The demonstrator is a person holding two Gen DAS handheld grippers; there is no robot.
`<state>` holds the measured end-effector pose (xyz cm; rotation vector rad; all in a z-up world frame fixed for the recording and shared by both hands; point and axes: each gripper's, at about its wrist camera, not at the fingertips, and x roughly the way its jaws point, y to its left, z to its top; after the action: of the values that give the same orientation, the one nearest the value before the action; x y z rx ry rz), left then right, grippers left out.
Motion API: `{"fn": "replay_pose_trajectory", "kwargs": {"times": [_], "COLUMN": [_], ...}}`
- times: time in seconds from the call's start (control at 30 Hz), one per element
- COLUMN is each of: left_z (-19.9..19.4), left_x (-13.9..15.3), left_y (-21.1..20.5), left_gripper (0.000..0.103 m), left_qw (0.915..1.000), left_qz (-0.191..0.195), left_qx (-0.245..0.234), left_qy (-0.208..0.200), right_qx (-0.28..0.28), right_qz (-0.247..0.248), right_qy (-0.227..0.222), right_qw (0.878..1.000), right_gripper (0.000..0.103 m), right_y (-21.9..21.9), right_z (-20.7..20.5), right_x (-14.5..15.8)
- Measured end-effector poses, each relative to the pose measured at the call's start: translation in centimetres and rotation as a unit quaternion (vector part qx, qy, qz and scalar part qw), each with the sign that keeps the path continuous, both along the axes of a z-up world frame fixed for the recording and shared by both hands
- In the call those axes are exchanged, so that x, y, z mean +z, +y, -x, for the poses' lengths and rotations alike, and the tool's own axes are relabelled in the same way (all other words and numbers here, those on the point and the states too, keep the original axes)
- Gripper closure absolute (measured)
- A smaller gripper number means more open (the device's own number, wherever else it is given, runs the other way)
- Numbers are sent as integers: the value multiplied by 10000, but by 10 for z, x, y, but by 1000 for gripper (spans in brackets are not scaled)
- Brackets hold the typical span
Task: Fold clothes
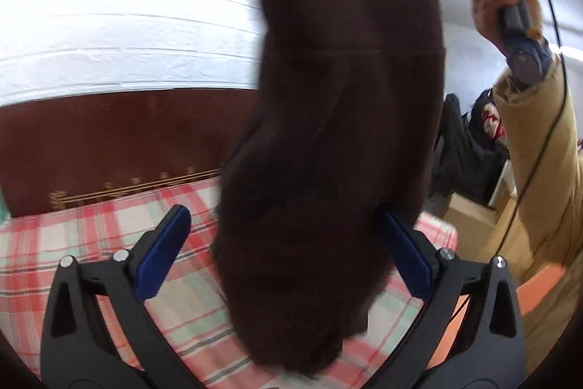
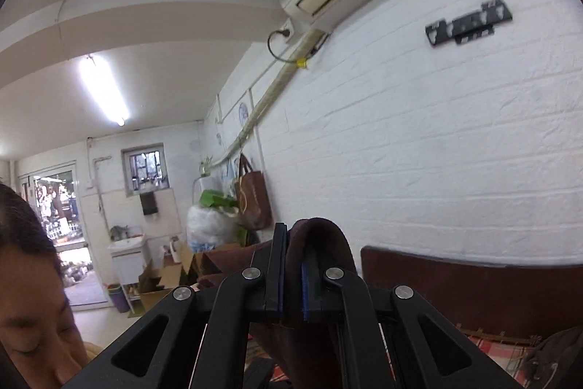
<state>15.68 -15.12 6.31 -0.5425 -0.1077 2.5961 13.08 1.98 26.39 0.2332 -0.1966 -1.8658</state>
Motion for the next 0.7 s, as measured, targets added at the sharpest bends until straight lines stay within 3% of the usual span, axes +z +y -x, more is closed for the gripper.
{"fn": "replay_pose_trajectory", "kwargs": {"times": [0.07, 0.17, 0.3, 0.37, 0.4, 0.43, 0.5, 0.6, 0.7], "left_z": [-6, 1, 13, 17, 20, 22, 26, 29, 26], "left_x": [-15, -58, -105, -114, -117, -119, -123, -128, -137], "left_y": [-23, -61, -96, -103, -106, -107, -111, -118, -124], "left_gripper": [1, 1, 2, 2, 2, 2, 2, 2, 2], "left_qw": [9997, 9941, 9802, 9758, 9736, 9718, 9686, 9654, 9606], "left_qz": [116, 87, -245, -441, -512, -540, -551, -527, -510], "left_qx": [72, 328, 566, 558, 552, 583, 670, 769, 783], "left_qy": [-220, -1031, -1881, -2069, -2153, -2222, -2329, -2437, -2616], "right_qx": [110, 97, -111, -222, -349, -475, -711, -1060, -1321], "right_qz": [-237, -646, -1274, -1752, -1931, -2110, -2430, -2746, -3160], "right_qy": [-455, -1298, -2382, -2695, -2804, -2911, -3102, -2866, -2578], "right_qw": [9986, 9894, 9627, 9467, 9396, 9319, 9163, 9117, 9035], "right_gripper": [98, 97, 94, 89, 81, 66, 51, 43, 27], "right_y": [-29, -66, -106, -120, -120, -120, -118, -91, -64], "right_z": [19, 62, 124, 147, 155, 163, 178, 183, 182], "right_x": [-29, -88, -170, -209, -223, -237, -262, -277, -297]}}
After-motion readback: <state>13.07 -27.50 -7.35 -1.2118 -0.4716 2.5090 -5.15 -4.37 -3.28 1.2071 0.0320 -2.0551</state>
